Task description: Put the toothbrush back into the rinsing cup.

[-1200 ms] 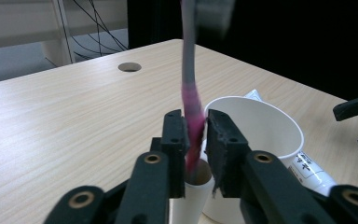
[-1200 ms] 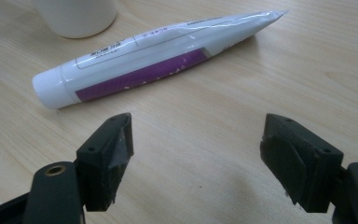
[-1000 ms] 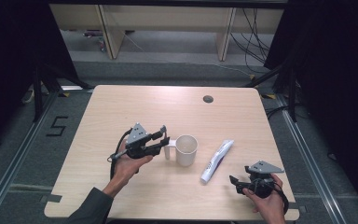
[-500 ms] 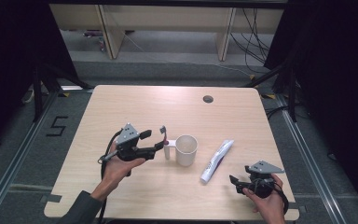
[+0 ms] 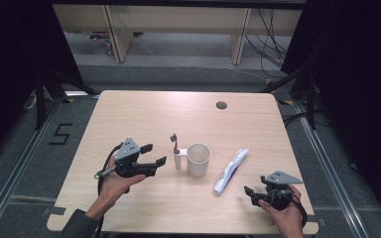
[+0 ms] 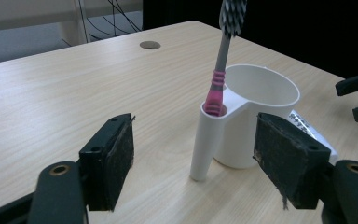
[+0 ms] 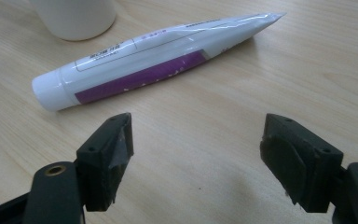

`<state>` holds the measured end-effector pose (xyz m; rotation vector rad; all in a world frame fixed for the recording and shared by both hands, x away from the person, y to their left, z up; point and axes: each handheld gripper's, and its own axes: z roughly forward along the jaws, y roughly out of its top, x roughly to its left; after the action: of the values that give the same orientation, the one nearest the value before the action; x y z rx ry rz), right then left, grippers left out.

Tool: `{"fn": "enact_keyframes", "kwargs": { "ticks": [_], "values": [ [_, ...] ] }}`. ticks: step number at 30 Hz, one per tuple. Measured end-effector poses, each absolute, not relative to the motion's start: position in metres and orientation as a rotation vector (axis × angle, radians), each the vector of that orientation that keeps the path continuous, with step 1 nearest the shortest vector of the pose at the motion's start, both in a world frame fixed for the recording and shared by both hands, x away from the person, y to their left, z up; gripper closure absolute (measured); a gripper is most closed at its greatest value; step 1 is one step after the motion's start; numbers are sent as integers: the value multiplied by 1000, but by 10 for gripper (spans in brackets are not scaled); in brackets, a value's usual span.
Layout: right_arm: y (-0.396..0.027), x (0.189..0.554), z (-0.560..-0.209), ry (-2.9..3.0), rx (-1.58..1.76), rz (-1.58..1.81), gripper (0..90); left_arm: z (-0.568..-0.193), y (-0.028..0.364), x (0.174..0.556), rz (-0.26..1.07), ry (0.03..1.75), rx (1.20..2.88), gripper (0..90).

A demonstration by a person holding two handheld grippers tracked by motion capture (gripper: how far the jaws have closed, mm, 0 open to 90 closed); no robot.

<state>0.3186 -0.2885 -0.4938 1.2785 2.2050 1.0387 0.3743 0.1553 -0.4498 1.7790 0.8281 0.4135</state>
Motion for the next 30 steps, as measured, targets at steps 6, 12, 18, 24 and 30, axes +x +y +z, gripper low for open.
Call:
{"fn": "enact_keyframes", "kwargs": {
  "ticks": [6,12,18,24,30],
  "values": [
    [-289,319,-494,2202,1283,1041,262,-454,163,369,406,841,1789,272],
    [-290,320,-495,2204,1285,1050,263,-462,170,363,417,854,1830,260],
    [-291,320,-496,2197,1286,1059,263,-470,180,358,412,883,1836,251],
    [-290,319,-496,2187,1304,1055,263,-475,187,352,408,886,1833,250],
    [-290,318,-495,2197,1331,1060,262,-481,192,345,387,917,1822,210]
  ]
}}
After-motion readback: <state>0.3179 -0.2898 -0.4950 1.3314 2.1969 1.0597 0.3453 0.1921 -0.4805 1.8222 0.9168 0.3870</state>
